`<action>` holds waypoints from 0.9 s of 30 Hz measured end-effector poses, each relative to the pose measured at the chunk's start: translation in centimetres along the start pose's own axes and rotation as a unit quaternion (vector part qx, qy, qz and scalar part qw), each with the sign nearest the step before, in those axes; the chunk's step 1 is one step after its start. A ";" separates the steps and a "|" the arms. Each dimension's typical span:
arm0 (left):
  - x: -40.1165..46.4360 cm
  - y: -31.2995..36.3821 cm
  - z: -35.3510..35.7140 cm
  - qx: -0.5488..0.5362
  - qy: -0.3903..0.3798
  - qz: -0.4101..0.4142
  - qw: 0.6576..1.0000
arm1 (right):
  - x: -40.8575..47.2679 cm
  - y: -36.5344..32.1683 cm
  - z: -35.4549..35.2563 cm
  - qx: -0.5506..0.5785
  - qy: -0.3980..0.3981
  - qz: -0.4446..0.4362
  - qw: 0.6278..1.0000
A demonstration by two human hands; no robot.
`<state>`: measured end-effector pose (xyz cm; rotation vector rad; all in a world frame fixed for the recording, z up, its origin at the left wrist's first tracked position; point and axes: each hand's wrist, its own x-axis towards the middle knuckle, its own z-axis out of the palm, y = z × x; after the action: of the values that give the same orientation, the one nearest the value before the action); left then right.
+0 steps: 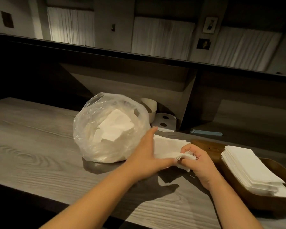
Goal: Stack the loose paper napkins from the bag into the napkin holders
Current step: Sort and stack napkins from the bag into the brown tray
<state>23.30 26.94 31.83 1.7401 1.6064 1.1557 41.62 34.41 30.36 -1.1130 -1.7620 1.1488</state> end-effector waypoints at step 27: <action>3.3 -3.7 0.8 -0.039 -0.073 -0.001 0.997 | 1.3 1.4 -0.7 0.044 -0.025 0.003 0.999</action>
<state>21.75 30.90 29.19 1.7306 1.4572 1.0513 42.16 36.16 29.48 -1.0445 -1.7297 1.2561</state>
